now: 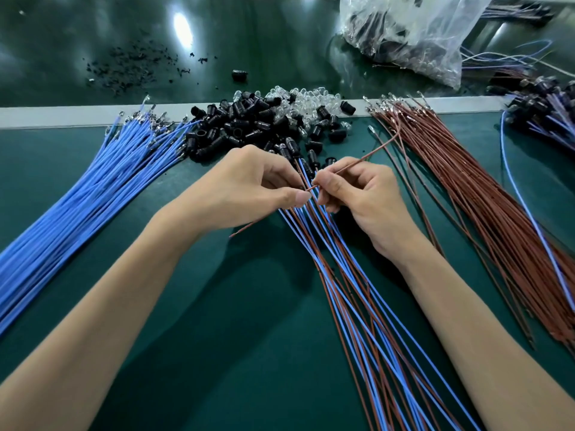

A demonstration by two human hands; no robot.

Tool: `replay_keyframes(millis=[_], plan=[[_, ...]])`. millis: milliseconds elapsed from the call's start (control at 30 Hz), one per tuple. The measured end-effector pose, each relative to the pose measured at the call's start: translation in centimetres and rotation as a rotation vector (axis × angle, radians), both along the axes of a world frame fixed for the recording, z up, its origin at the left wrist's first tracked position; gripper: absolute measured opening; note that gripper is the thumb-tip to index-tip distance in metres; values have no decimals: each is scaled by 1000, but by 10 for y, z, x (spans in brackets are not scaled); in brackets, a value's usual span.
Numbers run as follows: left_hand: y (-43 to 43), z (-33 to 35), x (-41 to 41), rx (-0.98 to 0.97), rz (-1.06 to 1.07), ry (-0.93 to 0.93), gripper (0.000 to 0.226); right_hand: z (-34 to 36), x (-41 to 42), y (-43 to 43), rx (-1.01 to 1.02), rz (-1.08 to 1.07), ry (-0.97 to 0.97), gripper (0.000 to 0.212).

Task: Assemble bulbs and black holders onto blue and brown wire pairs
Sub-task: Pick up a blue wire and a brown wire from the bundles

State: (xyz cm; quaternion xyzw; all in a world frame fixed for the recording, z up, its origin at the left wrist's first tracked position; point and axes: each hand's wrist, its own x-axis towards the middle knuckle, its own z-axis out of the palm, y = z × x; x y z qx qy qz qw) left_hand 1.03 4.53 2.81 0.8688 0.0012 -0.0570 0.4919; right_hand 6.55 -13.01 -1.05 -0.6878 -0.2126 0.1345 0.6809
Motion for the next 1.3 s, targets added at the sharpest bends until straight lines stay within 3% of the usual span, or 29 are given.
replay_keyframes(millis=[233, 333, 467, 667, 967, 1133, 1300], plan=[[3, -1, 0, 21, -22, 30, 7, 6, 11, -5, 280, -253, 294, 24], [-6, -5, 0, -24, 4, -3, 7, 2, 10, -4, 144, -154, 192, 29], [-14, -10, 1, -46, 39, -6, 4, 1, 6, -2, -18, 4, 43, 20], [-7, -5, 0, -51, 6, 75, 5, 5, 10, -5, 210, -130, 253, 17], [-14, -10, 1, -125, 43, 72, 7, 0, 2, 0, -53, 22, -62, 15], [-16, -10, -1, -170, 77, 90, 7, 0, 1, -1, -52, 37, -62, 14], [-18, -5, -1, -260, 123, 95, 13, 2, 4, -5, 52, -10, 70, 6]])
